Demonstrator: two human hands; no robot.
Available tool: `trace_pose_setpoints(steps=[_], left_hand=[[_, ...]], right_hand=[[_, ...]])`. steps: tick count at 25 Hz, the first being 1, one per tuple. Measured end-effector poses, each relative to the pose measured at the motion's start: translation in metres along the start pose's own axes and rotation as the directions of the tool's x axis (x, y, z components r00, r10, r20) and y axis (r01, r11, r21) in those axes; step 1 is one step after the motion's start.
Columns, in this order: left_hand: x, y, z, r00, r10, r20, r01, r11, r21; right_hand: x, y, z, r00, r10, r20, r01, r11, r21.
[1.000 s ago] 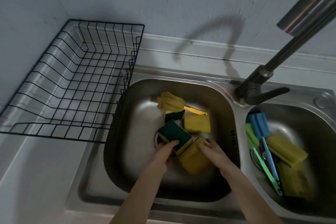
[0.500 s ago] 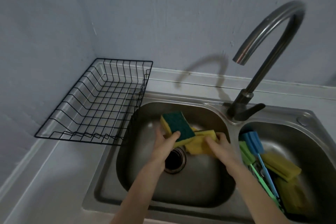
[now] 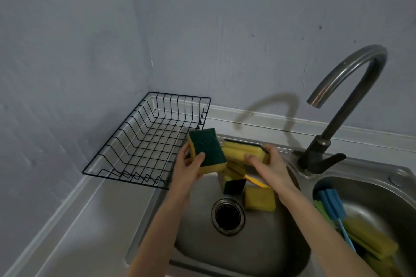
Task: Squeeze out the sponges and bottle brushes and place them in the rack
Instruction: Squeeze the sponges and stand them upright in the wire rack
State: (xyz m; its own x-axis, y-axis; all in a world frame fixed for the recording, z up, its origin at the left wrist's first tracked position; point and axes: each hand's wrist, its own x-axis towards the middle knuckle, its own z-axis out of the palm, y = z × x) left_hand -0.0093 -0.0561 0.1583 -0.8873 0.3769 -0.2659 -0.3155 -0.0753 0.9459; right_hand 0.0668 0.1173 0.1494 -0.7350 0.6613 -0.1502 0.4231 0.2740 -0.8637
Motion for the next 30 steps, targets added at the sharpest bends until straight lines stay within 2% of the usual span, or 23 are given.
trace_pose_setpoints(steps=[7, 12, 18, 23, 27, 30], left_hand=[[0.032, 0.034, -0.042, 0.984, 0.044, -0.171, -0.048, 0.999, -0.015], [0.069, 0.037, -0.068, 0.960, -0.037, -0.277, 0.022, 0.998, -0.058], [0.111, 0.022, -0.082, 0.924, -0.147, -0.354, 0.117, 0.988, -0.105], [0.140, 0.008, -0.095, 0.849, -0.251, -0.466, 0.234, 0.968, -0.094], [0.157, 0.007, -0.095, 0.819, -0.246, -0.518, 0.248, 0.967, -0.067], [0.164, 0.004, -0.097, 0.793, -0.241, -0.560, 0.251, 0.966, -0.061]], right_hand=[[0.041, -0.059, 0.033, 0.989, -0.146, 0.027, 0.146, 0.989, 0.017], [0.084, -0.090, 0.076, 0.957, -0.258, 0.134, 0.274, 0.954, -0.121], [0.130, -0.108, 0.132, 0.914, -0.288, 0.287, 0.352, 0.913, -0.204], [0.164, -0.109, 0.176, 0.862, -0.390, 0.324, 0.496, 0.783, -0.376], [0.181, -0.103, 0.207, 0.851, -0.342, 0.400, 0.462, 0.848, -0.258], [0.190, -0.099, 0.223, 0.852, -0.338, 0.400, 0.453, 0.859, -0.240]])
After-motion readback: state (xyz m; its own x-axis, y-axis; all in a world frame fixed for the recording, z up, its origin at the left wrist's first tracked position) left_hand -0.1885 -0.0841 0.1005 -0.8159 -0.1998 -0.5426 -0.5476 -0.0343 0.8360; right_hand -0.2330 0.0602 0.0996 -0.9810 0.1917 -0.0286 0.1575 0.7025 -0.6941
